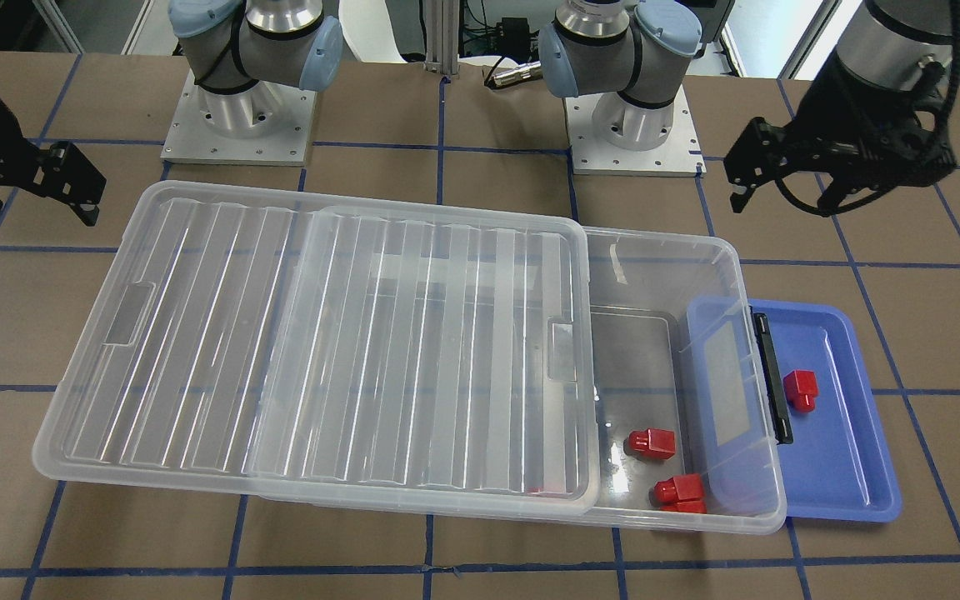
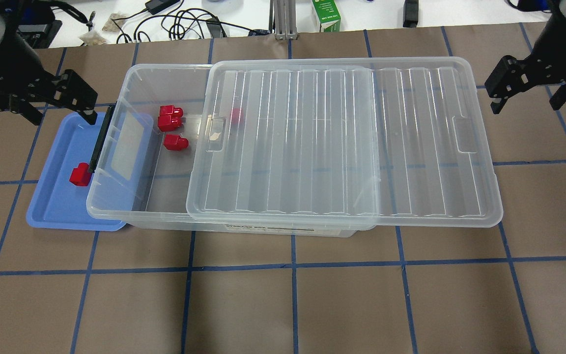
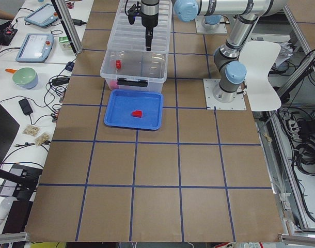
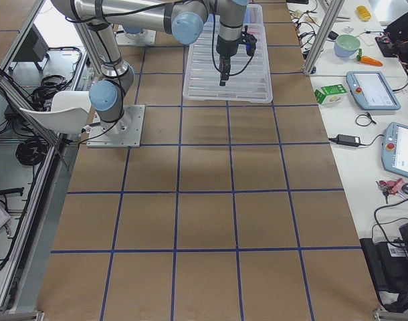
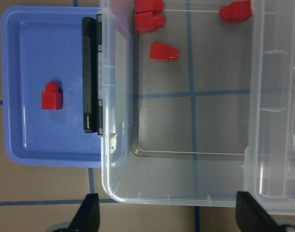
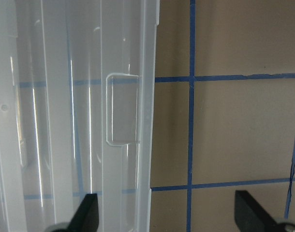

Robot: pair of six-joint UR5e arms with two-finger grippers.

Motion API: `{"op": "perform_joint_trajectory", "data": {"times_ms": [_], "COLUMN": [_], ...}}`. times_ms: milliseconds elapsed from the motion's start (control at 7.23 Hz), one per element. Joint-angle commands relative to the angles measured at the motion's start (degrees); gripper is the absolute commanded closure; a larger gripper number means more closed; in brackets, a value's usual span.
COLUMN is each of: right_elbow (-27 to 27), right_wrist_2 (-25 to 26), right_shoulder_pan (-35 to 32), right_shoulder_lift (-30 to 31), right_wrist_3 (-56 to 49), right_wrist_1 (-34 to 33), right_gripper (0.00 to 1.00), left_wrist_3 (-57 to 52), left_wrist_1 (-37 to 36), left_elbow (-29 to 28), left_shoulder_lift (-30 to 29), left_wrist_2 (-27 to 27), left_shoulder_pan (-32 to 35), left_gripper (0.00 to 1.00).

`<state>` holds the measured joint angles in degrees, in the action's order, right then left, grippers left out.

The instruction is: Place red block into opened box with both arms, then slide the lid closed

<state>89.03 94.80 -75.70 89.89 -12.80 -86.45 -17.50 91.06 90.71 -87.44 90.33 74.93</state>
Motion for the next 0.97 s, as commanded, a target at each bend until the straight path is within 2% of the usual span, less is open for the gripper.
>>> {"op": "perform_joint_trajectory", "data": {"times_ms": [0, 415, 692, 830], "right_elbow": [0.26, -0.26, 0.17, 0.35], "right_wrist_2": [1.69, 1.62, 0.57, -1.18], "right_shoulder_pan": [0.02, -0.06, -2.59, -5.66], "right_shoulder_lift": [1.25, 1.95, 2.05, 1.70], "right_wrist_3": [0.31, 0.31, 4.59, 8.97], "right_wrist_1": [1.71, 3.21, 3.21, 2.95], "right_gripper": [0.00, 0.00, 0.00, 0.00], "left_wrist_3": [-8.22, -15.81, -18.00, -18.01], "left_wrist_1": [-0.53, -7.37, -19.12, -21.95], "left_elbow": [0.16, 1.12, 6.03, 7.71], "left_shoulder_lift": [-5.43, -15.89, -20.82, -21.88], "left_wrist_2": [-0.42, -2.09, -2.97, -3.06], "left_shoulder_pan": [-9.40, -14.97, -17.79, -17.89], "left_gripper": [0.00, 0.00, 0.00, 0.00]}}
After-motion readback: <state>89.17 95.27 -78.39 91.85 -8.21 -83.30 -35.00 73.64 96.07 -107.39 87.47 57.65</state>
